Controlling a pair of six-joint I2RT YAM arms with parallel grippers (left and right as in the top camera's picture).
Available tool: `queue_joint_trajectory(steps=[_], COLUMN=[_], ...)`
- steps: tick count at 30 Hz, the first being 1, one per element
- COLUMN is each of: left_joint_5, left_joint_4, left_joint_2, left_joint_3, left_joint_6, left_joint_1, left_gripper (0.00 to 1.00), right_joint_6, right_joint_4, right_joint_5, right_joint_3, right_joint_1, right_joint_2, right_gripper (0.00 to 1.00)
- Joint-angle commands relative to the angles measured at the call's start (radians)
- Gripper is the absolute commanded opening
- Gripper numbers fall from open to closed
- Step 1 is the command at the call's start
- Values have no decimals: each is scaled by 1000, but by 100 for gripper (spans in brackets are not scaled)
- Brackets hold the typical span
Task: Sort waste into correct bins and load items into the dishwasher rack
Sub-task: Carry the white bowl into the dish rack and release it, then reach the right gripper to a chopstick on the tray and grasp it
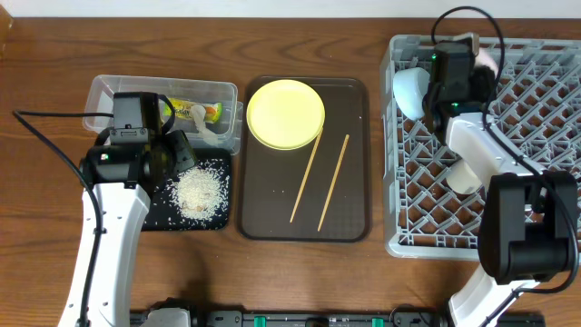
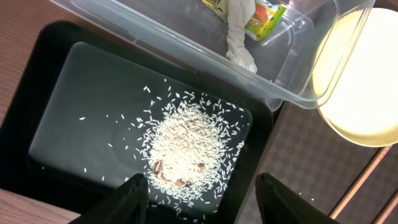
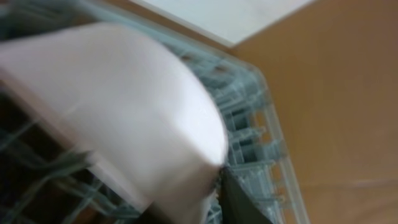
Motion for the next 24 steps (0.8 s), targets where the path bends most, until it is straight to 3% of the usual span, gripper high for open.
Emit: queue_joint_trajectory(steps=[1,6,9,13,17,24], left_joint_5=[-5,-5,-5,-5,-5,-5], left_joint_4=[-3,-3,-3,-3,-3,-3], left_joint_2=[1,1,1,1,1,1], left_joint_3=[-4,-4,-4,-4,-4,-4], left_joint_6=[-6,-6,-6,-6,-6,-6], left_joint_1=[5,5,5,5,5,5], left_gripper=[58,58,58,58,58,64], right_joint_6=[200,229,296,313,348,513], right_joint_4=[-72,-221,-305,-372,-413,-511], right_joint_5=[-72,-222,-337,-627,-928,-1004], right_joint_3=[-13,-13,-13,-13,-13,-15], right_joint_1=[31,43,44,51,84,247], right_joint_2=[-45,-129,-188,-273,-330,-326], right_gripper=[31,52,60,61,55,57])
